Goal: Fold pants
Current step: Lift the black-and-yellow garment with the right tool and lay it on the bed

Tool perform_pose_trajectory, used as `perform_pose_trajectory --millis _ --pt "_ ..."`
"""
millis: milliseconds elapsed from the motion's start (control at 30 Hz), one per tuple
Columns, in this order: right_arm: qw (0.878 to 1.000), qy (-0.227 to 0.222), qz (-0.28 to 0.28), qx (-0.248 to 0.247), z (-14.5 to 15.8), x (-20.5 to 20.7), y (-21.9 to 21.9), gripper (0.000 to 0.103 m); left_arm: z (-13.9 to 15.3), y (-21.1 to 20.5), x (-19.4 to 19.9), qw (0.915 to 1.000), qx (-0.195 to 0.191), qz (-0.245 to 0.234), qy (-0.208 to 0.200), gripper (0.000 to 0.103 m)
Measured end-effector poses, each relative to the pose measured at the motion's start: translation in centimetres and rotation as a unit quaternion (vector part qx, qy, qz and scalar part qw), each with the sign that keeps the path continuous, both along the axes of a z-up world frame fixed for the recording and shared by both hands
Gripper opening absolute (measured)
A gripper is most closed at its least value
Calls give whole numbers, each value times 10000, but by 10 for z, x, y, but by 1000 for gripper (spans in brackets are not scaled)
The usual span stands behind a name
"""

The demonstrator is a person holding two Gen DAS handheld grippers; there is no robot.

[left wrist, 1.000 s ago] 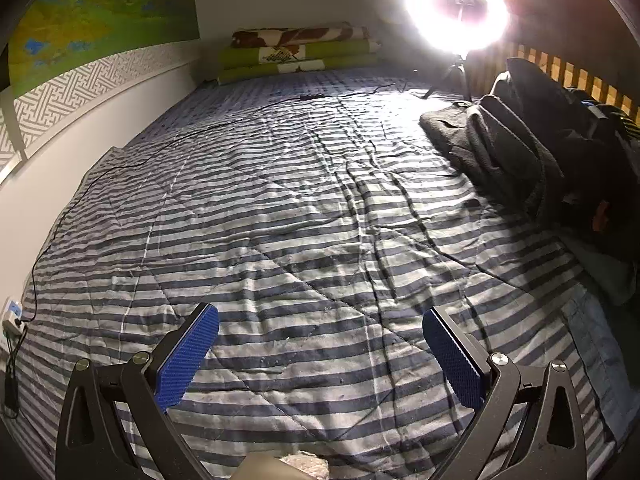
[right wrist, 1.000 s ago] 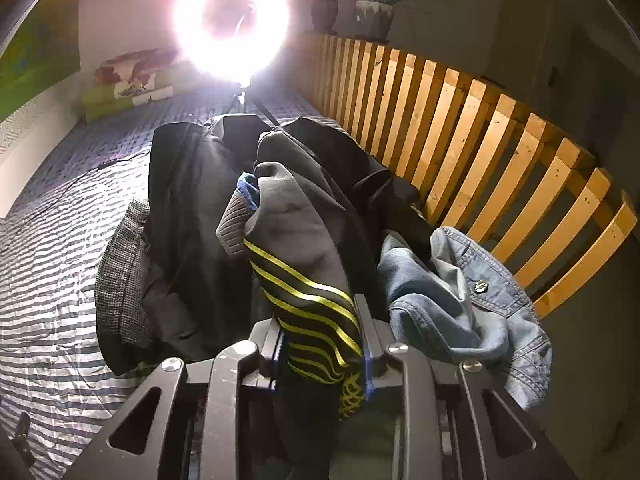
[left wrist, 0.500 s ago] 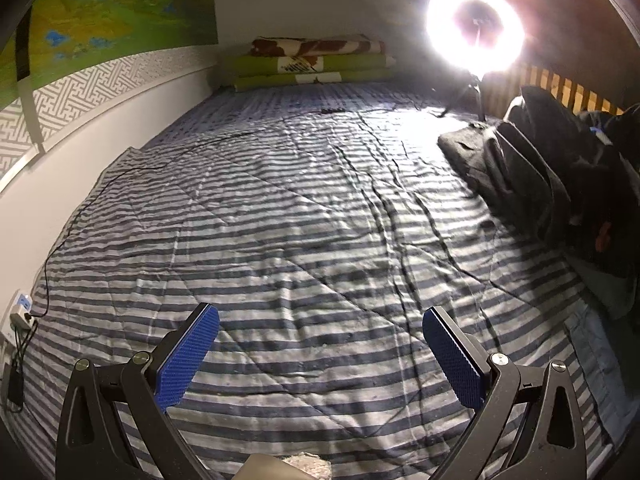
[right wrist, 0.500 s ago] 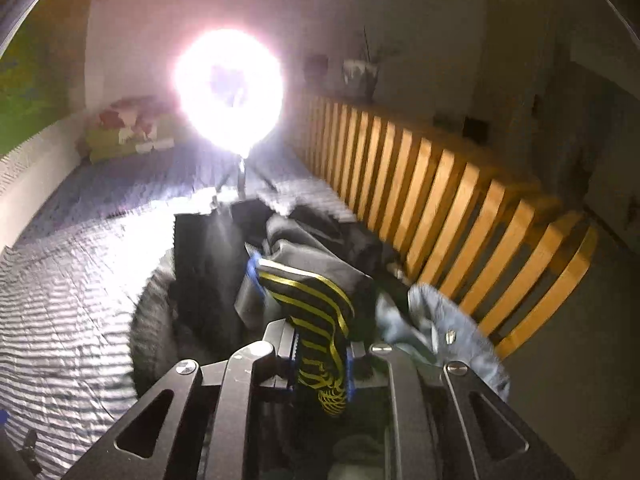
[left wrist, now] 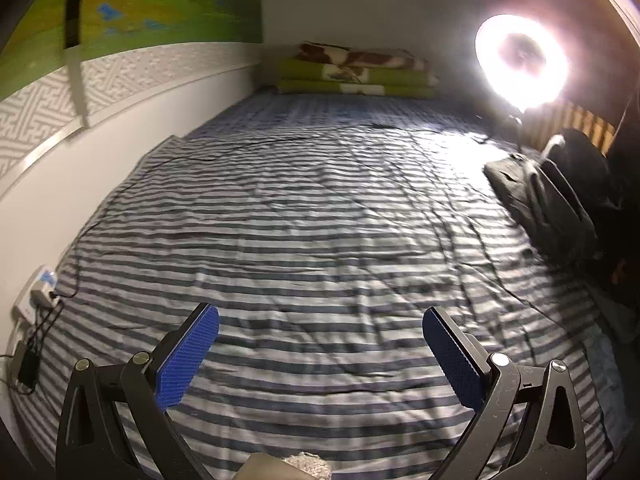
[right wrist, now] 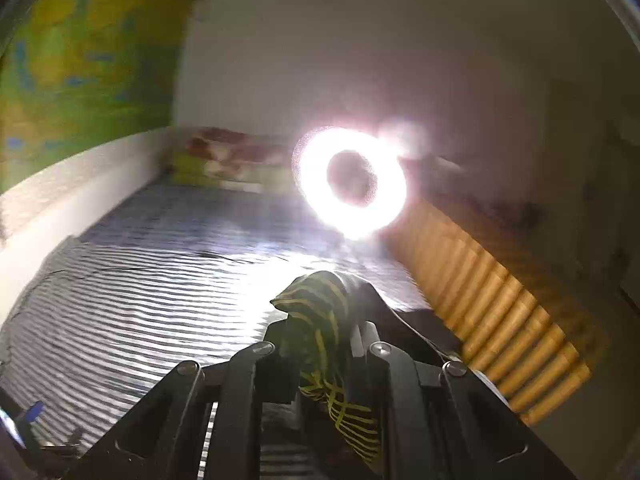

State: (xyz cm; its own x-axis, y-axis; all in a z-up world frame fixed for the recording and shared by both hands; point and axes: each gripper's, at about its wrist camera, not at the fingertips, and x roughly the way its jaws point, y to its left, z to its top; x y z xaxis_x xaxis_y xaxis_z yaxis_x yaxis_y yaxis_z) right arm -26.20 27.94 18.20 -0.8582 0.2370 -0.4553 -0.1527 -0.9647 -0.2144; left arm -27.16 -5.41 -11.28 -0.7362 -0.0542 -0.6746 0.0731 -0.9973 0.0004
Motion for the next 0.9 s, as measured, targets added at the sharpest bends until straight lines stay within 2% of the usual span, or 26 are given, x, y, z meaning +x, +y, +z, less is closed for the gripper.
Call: perform_pose_trajectory --millis 167,333,567,700,800,900 --pt "9960 63 891 5 13 -18 -94 14 2 -53 11 9989 25 462 44 103" --pt "9842 62 1766 -89 17 -36 -187 14 -2 -112 23 9955 27 942 29 103" --pt "9669 4 2540 -249 11 -37 -276 14 7 -190 37 9876 320 1530 131 103" --pt "9643 -367 2595 -375 -26 -45 -283 14 10 -206 45 9859 144 1655 190 103" --pt "9666 -909 2362 -401 -81 -55 -266 14 9 -208 45 9864 179 1626 146 103" --pt "9644 -1612 2082 -251 -151 -58 -239 18 4 -197 39 9895 124 1443 34 103"
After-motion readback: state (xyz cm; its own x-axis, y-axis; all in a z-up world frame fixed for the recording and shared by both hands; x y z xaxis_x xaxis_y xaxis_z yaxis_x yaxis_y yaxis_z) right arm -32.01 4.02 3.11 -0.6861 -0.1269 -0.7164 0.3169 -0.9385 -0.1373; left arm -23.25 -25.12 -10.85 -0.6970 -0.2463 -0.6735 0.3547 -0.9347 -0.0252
